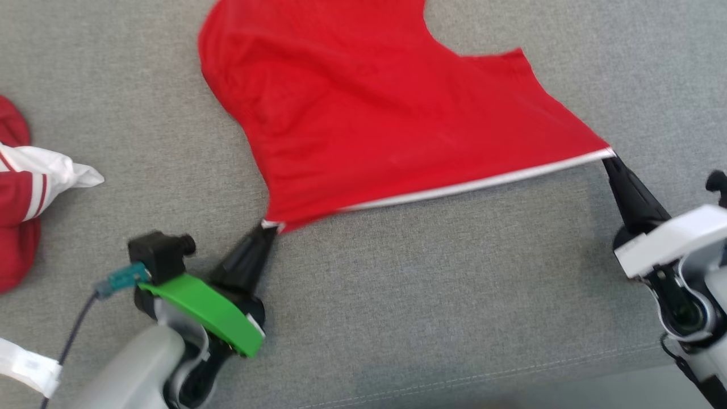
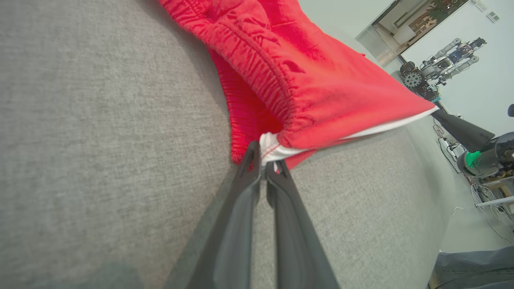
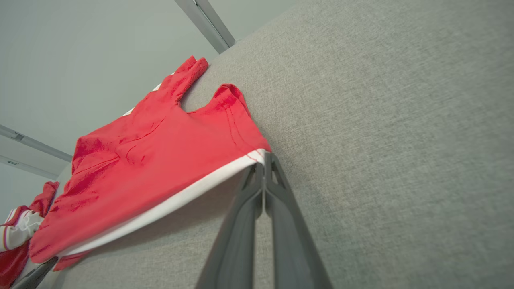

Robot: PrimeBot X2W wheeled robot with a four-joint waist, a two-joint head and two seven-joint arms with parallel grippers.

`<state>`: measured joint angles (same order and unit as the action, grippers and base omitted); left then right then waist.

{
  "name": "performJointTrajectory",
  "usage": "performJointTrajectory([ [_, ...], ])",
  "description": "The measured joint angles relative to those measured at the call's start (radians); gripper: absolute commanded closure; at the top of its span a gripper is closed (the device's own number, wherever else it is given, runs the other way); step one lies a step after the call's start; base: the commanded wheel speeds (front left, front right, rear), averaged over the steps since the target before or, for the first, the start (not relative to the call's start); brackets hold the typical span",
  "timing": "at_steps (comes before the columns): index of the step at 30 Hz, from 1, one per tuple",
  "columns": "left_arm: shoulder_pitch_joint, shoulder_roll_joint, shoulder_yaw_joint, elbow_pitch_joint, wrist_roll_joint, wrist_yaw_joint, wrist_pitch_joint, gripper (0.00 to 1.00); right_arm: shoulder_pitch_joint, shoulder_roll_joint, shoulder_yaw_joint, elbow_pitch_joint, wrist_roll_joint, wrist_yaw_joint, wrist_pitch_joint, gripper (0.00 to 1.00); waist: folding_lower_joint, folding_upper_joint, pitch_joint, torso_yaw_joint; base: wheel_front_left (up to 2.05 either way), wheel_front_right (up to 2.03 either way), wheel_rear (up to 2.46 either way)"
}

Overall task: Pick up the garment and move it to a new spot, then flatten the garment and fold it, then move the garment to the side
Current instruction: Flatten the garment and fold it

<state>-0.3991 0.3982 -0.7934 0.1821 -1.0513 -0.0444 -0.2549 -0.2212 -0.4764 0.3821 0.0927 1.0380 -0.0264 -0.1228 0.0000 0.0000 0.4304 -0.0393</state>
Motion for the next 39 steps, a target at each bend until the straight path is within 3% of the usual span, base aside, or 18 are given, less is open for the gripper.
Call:
performJointTrajectory([
  [7,0.139,-0.053,-0.032,-0.034,-0.065,-0.027,0.005,1.00,0.167,-0.093,-0.014,0.014,-0.020,-0.003,0.002,1.00,0.0000,0.0000,-0.055,0.034,0.00,0.00,0.00],
  [14,0.329,-0.070,-0.054,-0.049,-0.218,-0.058,0.024,1.00,0.419,-0.114,-0.054,0.020,0.120,-0.009,0.043,1.00,-0.0001,0.0000,-0.087,0.082,0.00,0.00,0.00],
  [20,0.412,0.002,-0.058,-0.075,-0.293,-0.078,0.077,1.00,0.551,-0.126,-0.049,-0.015,0.229,0.028,0.112,1.00,-0.0001,0.0000,-0.094,0.100,0.00,0.00,0.00],
  [27,0.475,0.135,-0.039,-0.113,-0.366,-0.079,0.131,1.00,0.709,-0.096,0.056,-0.036,0.314,0.052,0.250,1.00,-0.0001,0.0000,-0.073,0.091,0.00,0.00,0.00],
  [34,0.475,0.187,-0.007,-0.208,-0.381,-0.080,0.149,1.00,0.622,-0.178,-0.009,-0.181,0.307,0.090,0.251,1.00,-0.0001,0.0000,-0.059,0.063,0.00,0.00,0.00],
  [39,0.469,0.236,0.015,-0.305,-0.396,-0.080,0.177,1.00,0.590,-0.270,-0.050,-0.303,0.258,0.096,0.252,1.00,-0.0001,0.0000,-0.045,0.054,0.00,0.00,0.00],
])
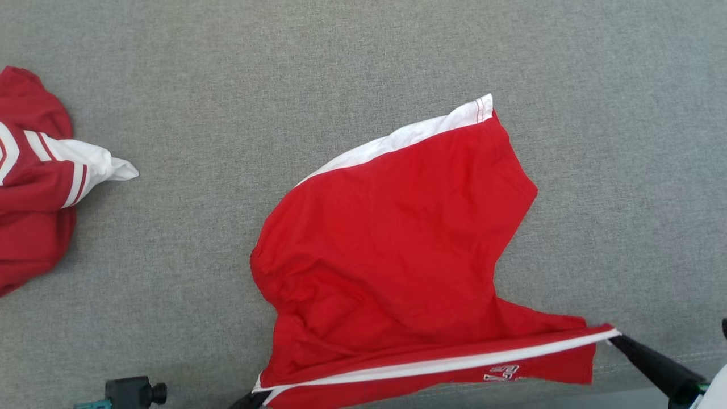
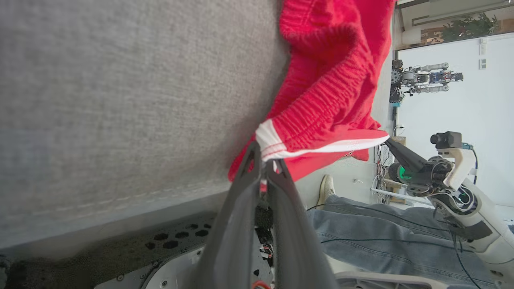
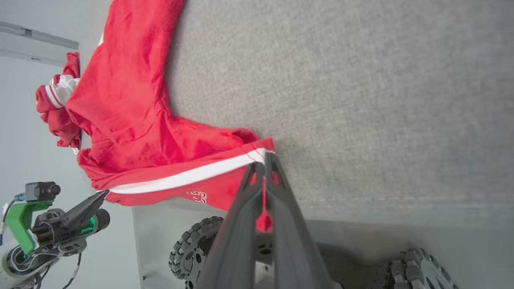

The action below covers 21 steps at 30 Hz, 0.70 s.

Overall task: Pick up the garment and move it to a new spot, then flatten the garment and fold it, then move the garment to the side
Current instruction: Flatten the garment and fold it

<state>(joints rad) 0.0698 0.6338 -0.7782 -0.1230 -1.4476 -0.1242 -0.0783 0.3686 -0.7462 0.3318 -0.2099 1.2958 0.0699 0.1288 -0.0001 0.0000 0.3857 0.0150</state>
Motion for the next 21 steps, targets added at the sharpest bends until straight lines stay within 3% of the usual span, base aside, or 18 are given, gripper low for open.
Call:
performJointTrajectory([
  [8,-0.019,0.054,0.065,-0.135,-0.058,0.000,0.007,1.00,-0.116,-0.105,-0.062,-0.149,-0.039,-0.002,0.037,1.00,0.0000,0.0000,0.016,0.006,0.00,0.00,0.00],
  [12,-0.019,0.081,0.083,-0.192,-0.099,0.000,0.021,1.00,-0.192,-0.159,-0.066,-0.191,-0.075,-0.020,0.094,1.00,0.0000,0.0000,0.027,0.010,0.00,0.00,0.00],
  [21,-0.111,0.119,0.140,-0.248,-0.159,0.018,0.073,1.00,-0.365,-0.166,-0.087,-0.208,-0.074,-0.071,0.164,1.00,0.0000,0.0000,0.056,0.050,0.00,0.00,0.00],
])
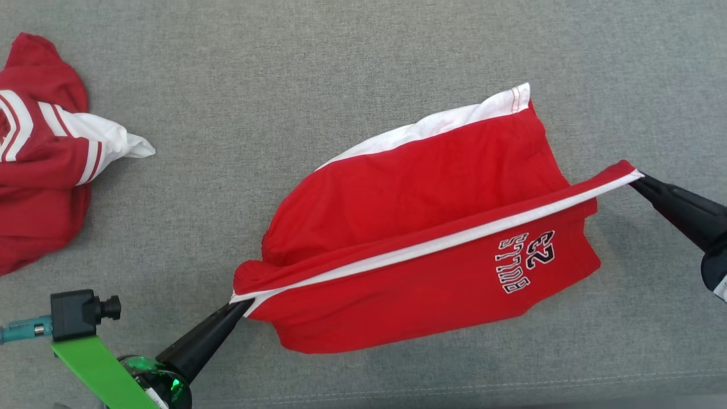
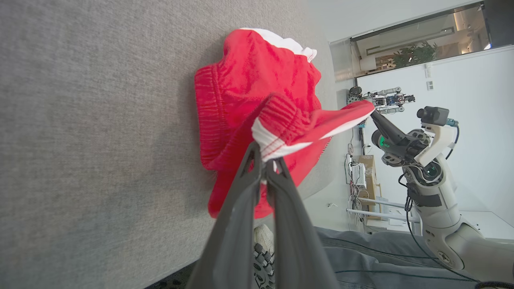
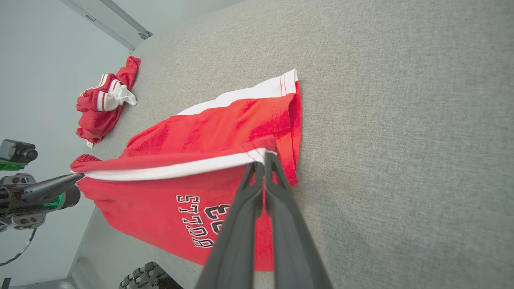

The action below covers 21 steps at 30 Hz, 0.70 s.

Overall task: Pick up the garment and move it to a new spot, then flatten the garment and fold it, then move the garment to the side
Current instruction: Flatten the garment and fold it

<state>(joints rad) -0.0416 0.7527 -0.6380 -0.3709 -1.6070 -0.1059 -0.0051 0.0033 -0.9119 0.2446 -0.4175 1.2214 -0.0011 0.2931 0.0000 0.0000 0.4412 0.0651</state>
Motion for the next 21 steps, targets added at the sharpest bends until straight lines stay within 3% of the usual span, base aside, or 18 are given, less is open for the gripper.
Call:
performJointTrajectory([
  [7,-0.064,0.000,0.022,-0.021,-0.074,0.036,0.059,1.00,-0.130,0.025,0.007,0.030,-0.009,-0.028,0.035,1.00,0.0001,0.0000,0.034,0.038,0.00,0.00,0.00],
  [21,-0.225,-0.024,0.050,0.074,-0.145,0.119,0.138,1.00,-0.384,0.154,0.133,0.172,-0.109,-0.062,0.081,1.00,0.0002,0.0000,0.100,0.074,0.00,0.00,0.00],
])
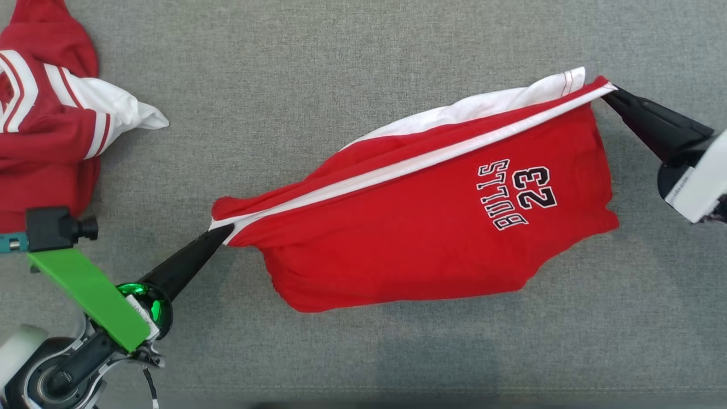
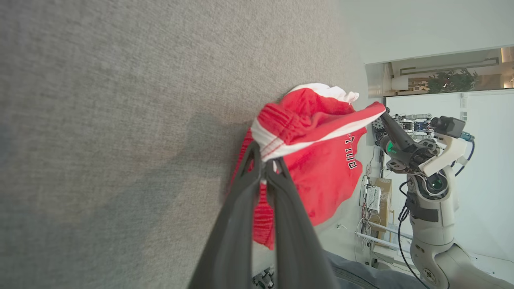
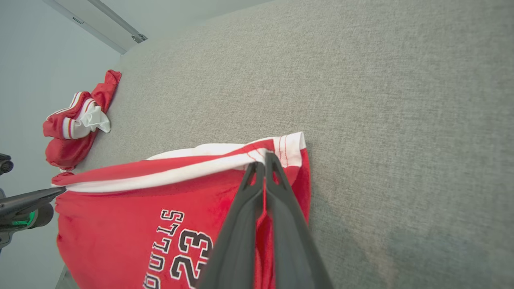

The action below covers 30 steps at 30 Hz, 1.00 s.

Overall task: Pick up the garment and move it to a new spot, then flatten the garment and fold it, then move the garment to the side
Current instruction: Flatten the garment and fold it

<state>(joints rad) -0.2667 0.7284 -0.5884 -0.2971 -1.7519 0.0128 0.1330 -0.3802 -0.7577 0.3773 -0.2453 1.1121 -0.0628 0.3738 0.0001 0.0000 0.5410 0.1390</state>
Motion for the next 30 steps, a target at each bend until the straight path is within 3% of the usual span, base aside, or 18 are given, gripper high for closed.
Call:
performJointTrajectory([
  [10,-0.075,-0.025,-0.033,0.085,-0.032,0.041,0.078,1.00,-0.143,0.099,0.108,0.142,-0.079,0.000,0.041,1.00,0.0000,0.0000,0.018,-0.007,0.00,0.00,0.00],
  [11,-0.081,-0.027,-0.034,0.091,-0.032,0.041,0.080,0.96,-0.154,0.106,0.115,0.154,-0.083,0.001,0.042,1.00,0.0000,0.0000,0.018,-0.008,0.00,0.00,0.00],
  [12,-0.087,-0.028,-0.034,0.097,-0.032,0.043,0.084,0.74,-0.164,0.114,0.120,0.165,-0.084,0.001,0.042,1.00,0.0000,0.0000,0.018,-0.008,0.00,0.00,0.00],
  [13,-0.093,-0.029,-0.036,0.104,-0.031,0.045,0.088,0.58,-0.172,0.120,0.125,0.176,-0.086,0.001,0.043,0.92,0.0000,0.0000,0.018,-0.009,0.00,0.00,0.00],
  [14,-0.100,-0.030,-0.040,0.111,-0.028,0.047,0.088,0.47,-0.181,0.125,0.132,0.189,-0.092,0.003,0.049,0.77,-0.0001,0.0000,0.018,-0.009,0.00,0.00,0.00],
  [15,-0.106,-0.030,-0.043,0.118,-0.025,0.050,0.093,0.20,-0.189,0.129,0.136,0.200,-0.098,0.005,0.050,0.53,0.0000,0.0000,0.018,-0.009,0.00,0.00,0.00],
  [16,-0.110,-0.030,-0.050,0.122,-0.021,0.050,0.099,0.00,-0.196,0.135,0.138,0.210,-0.108,0.009,0.049,0.00,0.0000,0.0000,0.017,-0.010,0.00,0.00,0.00],
  [20,-0.113,-0.034,-0.060,0.146,-0.004,0.051,0.103,0.00,-0.226,0.162,0.147,0.251,-0.132,0.013,0.035,0.00,0.0000,0.0000,0.012,-0.013,0.00,0.00,0.00],
  [30,-0.132,-0.047,-0.014,0.173,0.044,0.043,0.027,0.00,-0.243,0.209,0.180,0.316,-0.141,0.063,0.004,0.00,-0.0001,0.0000,-0.031,-0.030,0.00,0.00,0.00],
])
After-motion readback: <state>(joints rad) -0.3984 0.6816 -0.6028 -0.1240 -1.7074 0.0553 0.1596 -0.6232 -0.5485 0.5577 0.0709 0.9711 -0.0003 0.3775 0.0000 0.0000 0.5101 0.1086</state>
